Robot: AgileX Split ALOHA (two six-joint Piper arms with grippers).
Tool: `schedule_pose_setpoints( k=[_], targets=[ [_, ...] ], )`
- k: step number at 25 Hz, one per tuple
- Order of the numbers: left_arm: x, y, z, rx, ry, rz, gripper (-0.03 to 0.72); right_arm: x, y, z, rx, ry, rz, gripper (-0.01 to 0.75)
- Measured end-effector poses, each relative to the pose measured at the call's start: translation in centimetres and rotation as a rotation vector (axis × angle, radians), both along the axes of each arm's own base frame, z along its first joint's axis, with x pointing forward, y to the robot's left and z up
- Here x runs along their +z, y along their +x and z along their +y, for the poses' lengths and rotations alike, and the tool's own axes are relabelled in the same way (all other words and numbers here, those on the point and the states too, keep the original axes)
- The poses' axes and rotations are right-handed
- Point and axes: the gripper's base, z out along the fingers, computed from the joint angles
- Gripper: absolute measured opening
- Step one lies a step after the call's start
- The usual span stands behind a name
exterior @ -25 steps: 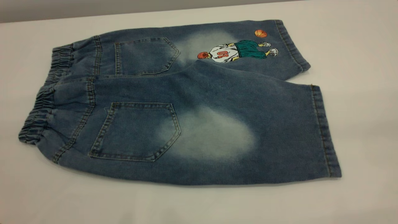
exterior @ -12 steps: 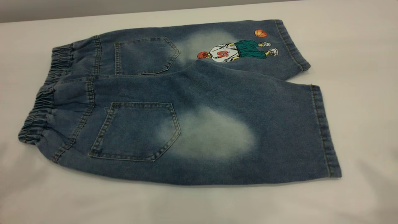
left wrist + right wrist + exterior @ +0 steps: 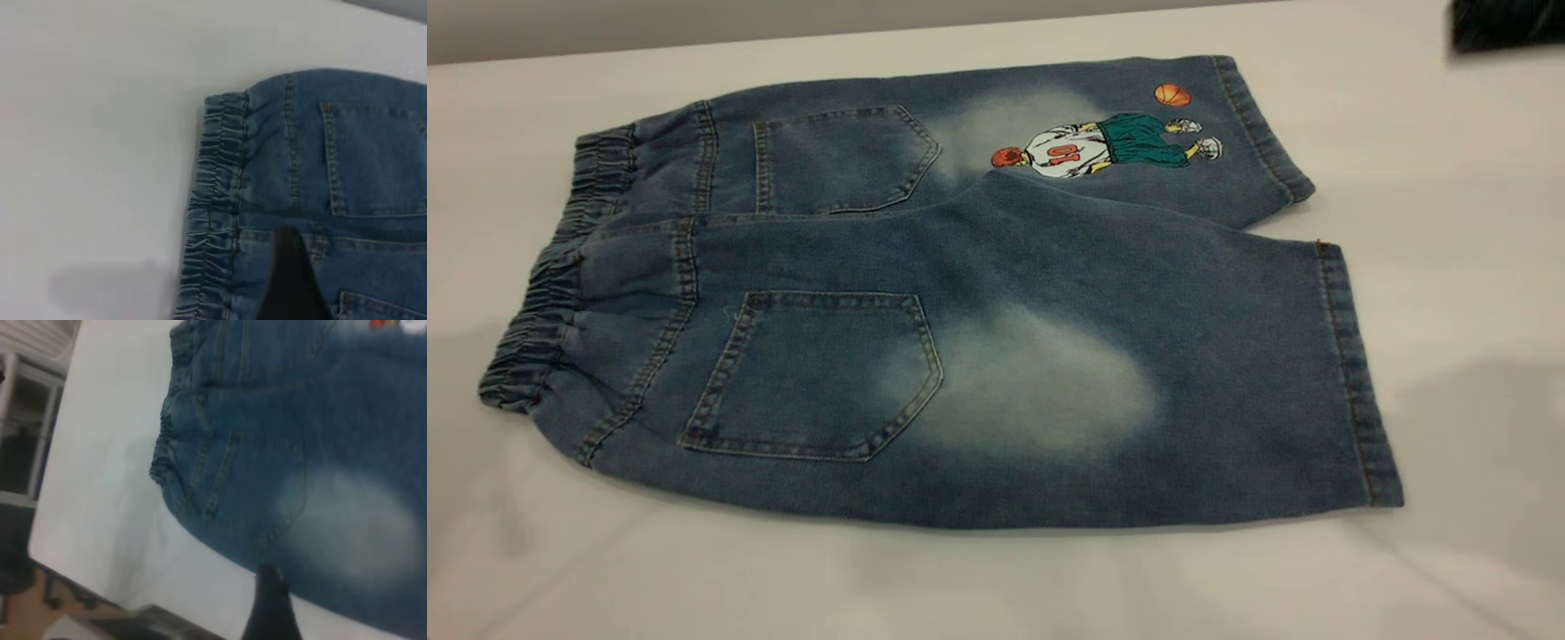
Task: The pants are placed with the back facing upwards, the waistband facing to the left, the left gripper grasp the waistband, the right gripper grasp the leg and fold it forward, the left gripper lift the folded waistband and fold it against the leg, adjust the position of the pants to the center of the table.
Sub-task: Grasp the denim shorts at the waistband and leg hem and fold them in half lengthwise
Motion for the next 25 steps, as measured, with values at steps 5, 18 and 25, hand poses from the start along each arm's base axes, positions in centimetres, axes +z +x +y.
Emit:
schedule_pose_setpoints(
  k=[5, 18, 25],
  targets=[
    [0.0, 0.4, 0.0, 0.002, 0.001, -0.007, 0.433, -4.2, 0.5, 0.0, -0.046, 0.035, 0.082, 0.447],
    [0.1, 0.4, 0.0, 0.002, 0.004, -0.016, 0.433, -10.5, 1.9, -3.6, -0.072, 0.163, 0.233, 0.423],
    [0.1, 0.4, 0.0, 0.002, 0.004, -0.016, 0.433, -13.5, -1.2, -3.4, -0.103, 0.167, 0.372, 0.423]
  ],
)
